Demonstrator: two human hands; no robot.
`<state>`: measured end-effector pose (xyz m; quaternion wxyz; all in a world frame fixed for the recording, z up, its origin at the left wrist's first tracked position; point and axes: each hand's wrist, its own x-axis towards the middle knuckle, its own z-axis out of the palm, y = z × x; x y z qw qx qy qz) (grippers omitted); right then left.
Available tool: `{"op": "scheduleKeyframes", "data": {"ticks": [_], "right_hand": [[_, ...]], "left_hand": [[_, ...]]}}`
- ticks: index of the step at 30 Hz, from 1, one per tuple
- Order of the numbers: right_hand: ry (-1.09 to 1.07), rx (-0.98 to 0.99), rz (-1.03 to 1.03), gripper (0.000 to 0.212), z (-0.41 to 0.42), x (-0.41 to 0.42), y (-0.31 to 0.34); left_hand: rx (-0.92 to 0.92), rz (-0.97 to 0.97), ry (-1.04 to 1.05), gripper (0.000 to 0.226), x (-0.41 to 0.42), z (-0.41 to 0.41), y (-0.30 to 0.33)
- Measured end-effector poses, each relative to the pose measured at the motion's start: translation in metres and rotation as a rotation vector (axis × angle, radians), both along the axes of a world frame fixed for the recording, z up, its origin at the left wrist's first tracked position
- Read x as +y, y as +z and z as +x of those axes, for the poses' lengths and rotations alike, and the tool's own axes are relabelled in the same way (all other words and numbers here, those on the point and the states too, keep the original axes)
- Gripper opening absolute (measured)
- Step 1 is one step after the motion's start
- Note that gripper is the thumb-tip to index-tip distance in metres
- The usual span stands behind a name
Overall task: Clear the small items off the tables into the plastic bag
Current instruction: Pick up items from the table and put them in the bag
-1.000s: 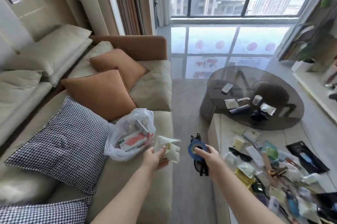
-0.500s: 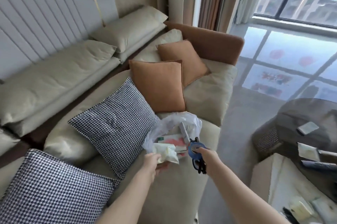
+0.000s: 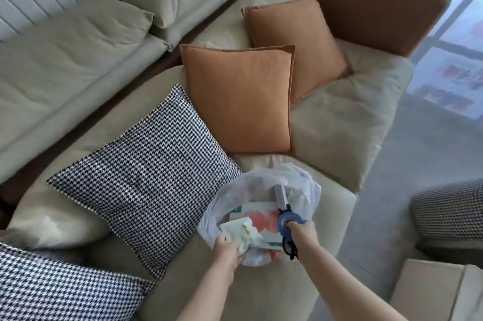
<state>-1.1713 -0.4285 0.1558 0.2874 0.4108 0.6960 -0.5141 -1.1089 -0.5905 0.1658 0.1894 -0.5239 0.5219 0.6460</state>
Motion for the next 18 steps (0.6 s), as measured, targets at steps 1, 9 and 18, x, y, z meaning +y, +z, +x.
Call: {"op": "scheduleKeyframes", "data": {"ticks": [1,9,18], "right_hand": [[0.011,0.0,0.006,0.011,-0.008,-0.003,-0.012],[0.036,0.095,-0.106,0.025,-0.037,-0.026,-0.072],[0.086,0.123,-0.052,0.045,0.007,-0.006,-0.058]], "left_hand": [[-0.004,-0.002,0.003,0.044,0.001,-0.006,-0.011],[0.06,0.056,0.067,0.046,0.002,-0.047,-0.066],[0.027,-0.074,-0.238,0.044,0.004,-0.013,-0.05]]}}
